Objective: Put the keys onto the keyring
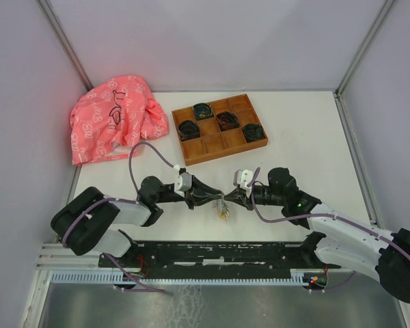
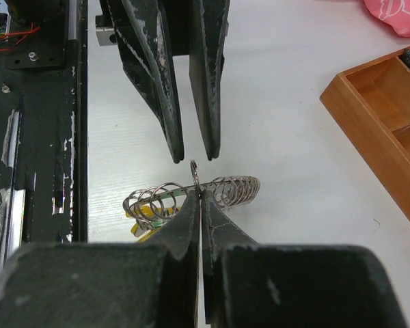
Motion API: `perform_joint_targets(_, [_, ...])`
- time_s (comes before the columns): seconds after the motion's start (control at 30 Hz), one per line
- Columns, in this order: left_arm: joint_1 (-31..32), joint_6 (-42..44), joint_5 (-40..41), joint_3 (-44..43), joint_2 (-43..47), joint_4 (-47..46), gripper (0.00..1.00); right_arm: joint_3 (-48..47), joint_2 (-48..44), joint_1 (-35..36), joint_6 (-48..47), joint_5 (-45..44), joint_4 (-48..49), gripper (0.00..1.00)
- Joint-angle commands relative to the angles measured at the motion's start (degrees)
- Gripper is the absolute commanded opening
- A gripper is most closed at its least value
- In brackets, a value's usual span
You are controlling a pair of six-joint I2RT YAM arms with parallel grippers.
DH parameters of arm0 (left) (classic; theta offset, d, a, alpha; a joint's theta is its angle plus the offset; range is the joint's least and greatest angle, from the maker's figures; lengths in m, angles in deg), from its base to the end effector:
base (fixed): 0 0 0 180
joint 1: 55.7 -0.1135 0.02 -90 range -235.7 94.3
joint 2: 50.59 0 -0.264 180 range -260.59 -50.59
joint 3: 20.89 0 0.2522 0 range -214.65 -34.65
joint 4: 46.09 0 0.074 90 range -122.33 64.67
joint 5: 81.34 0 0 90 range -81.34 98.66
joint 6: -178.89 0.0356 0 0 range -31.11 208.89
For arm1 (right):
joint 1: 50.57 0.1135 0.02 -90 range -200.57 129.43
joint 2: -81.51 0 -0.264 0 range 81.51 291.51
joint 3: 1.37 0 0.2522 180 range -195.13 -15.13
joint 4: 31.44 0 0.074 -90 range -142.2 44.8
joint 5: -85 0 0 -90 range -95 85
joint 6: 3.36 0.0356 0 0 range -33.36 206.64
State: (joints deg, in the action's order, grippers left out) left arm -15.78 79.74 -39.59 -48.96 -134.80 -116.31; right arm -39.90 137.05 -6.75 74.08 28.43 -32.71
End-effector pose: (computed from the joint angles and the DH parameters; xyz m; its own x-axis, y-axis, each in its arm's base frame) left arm 0.1583 -0.1671 0.1905 0.0280 -0.1615 -0.9865 0.9995 0.0209 0.0249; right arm 0.1381 0.1597 0.2249 -0.0132 -0.2642 -0.9644 -0.9816 0.1870 -0.0378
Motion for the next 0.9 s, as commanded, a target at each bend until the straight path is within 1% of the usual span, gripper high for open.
perform_joint_targets(0.0, [-0.25,8.41,0.47,-3.54,7.54,14.97,0.26,-3.30,-0.80,-0.13,-1.67,-0.48,0.57,0.01])
perform_joint_targets(0.1, [-0.20,13.07,1.95,-4.56,11.62,25.28,0.28,-3.39,-0.71,-0.14,-1.76,-0.72,0.43,0.01])
perform_joint_targets(0.27, [0.24,16.44,2.94,-5.84,14.25,34.14,0.30,-3.61,-0.59,-0.13,-1.75,-0.83,0.43,0.01])
perform_joint_targets(0.47, [1.66,16.93,3.57,-6.35,13.99,35.24,0.30,-3.61,-0.43,-0.11,-1.77,-1.64,0.00,0.01])
perform_joint_targets(0.67, [2.68,19.39,5.47,-7.39,14.67,38.80,0.30,-3.63,-0.05,-0.13,-1.68,-1.55,0.24,0.01])
perform_joint_targets(0.77, [3.01,19.51,6.07,-7.73,14.28,38.97,0.25,-3.71,-0.09,-0.13,-1.59,-1.38,0.43,0.01])
perform_joint_targets(0.87, [3.29,19.59,6.59,-8.03,13.99,38.99,0.24,-3.59,-0.14,-0.13,-1.50,-1.22,0.39,0.01])
